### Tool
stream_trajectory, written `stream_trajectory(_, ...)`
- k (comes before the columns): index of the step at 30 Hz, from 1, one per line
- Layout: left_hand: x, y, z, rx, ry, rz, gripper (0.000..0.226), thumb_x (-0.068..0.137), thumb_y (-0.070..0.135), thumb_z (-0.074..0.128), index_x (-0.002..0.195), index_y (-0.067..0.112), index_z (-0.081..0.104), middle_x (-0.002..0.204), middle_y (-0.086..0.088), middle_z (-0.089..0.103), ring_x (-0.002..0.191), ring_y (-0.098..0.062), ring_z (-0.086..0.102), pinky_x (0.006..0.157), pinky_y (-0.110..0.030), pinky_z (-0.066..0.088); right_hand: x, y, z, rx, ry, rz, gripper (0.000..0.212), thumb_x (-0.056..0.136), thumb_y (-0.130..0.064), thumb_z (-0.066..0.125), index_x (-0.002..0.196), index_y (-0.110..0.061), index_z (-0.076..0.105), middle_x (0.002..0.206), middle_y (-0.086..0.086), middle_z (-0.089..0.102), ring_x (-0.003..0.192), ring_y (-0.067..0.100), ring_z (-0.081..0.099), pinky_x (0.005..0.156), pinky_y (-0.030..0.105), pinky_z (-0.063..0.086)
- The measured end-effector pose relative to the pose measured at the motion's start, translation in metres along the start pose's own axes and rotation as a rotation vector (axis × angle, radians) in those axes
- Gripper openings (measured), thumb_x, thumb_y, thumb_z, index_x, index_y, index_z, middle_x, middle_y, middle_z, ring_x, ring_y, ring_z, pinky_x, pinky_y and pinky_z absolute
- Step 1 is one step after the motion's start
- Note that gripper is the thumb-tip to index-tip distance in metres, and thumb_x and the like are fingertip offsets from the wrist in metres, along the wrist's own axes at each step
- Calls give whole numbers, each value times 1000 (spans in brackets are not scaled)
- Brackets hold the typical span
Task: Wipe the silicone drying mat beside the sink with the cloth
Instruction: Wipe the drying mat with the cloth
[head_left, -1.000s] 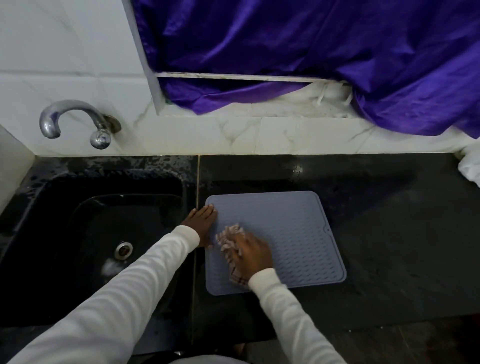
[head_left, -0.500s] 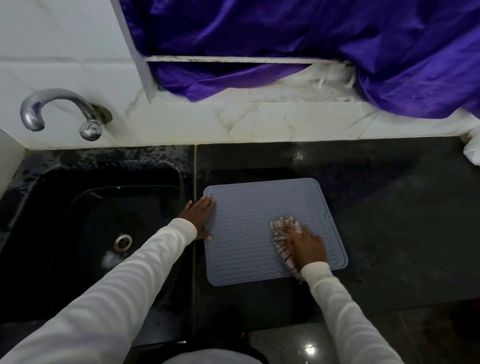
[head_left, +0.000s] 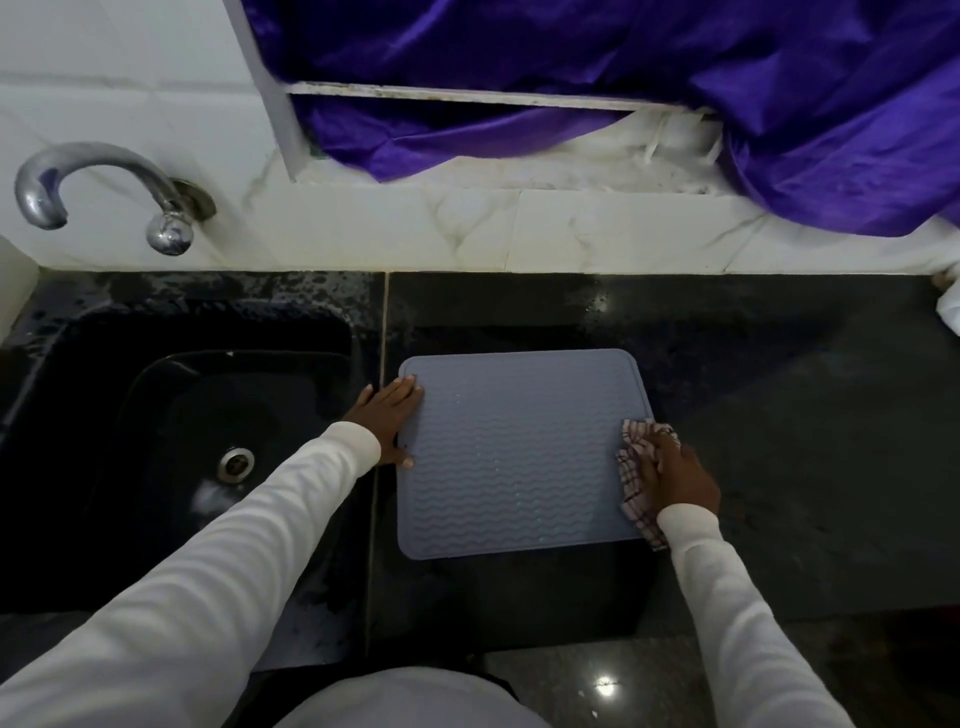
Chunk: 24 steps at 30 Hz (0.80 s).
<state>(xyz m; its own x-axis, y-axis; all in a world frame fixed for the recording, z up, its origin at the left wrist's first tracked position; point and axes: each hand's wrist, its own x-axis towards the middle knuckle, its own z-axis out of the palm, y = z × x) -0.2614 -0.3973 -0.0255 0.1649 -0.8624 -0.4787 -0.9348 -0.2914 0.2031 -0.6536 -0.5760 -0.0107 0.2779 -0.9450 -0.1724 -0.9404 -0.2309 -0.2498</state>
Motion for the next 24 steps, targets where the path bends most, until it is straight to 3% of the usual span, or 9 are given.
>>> stream_trajectory(3,-3,2,-1,-3,2,-11,115,79,48,73,155,21,-9,162,-1,-17,149,-19,-11,120,-49,-3,-13,-45,1,174,-16,-152,41,93,-41,55,133,-31,50,130,5,58,114,29,57,91,37,45)
stream_trajectory(9,-4,6,0,5,4,-34,115,79,47,73,155,20,-8,162,-2,-16,149,-20,-10,120,-49,-2,-49,-147,39,202,-94,-427,47,93,-48,53,137,-31,49,138,2,53,123,22,52,98,32,42)
stream_trajectory(13,-5,8,1,8,0,-59,114,79,45,73,155,18,-7,162,-2,-15,150,-20,-9,121,-48,-1,-72,-182,75,-26,-76,-493,48,93,-45,53,134,-19,52,119,14,63,97,34,63,80,39,51)
stream_trajectory(16,-3,9,0,20,-7,-68,114,79,44,74,155,17,-7,162,-4,-14,150,-20,-8,121,-48,-1,-65,-167,83,-163,-83,-473,57,73,-41,75,123,-17,62,102,17,67,73,35,67,61,38,54)
stream_trajectory(19,-3,8,0,13,-15,-72,114,79,44,74,155,17,-7,162,-3,-14,150,-20,-8,121,-49,-1,-46,-129,74,-168,9,-443,39,81,-40,52,109,-17,69,86,16,68,56,33,63,51,34,51)
stream_trajectory(24,-6,9,-1,13,-5,-78,113,79,44,74,155,19,-7,162,-2,-14,150,-19,-7,120,-49,-2,-18,-65,58,-179,109,-339,46,88,-41,37,112,-15,66,89,19,67,60,36,63,55,40,52)
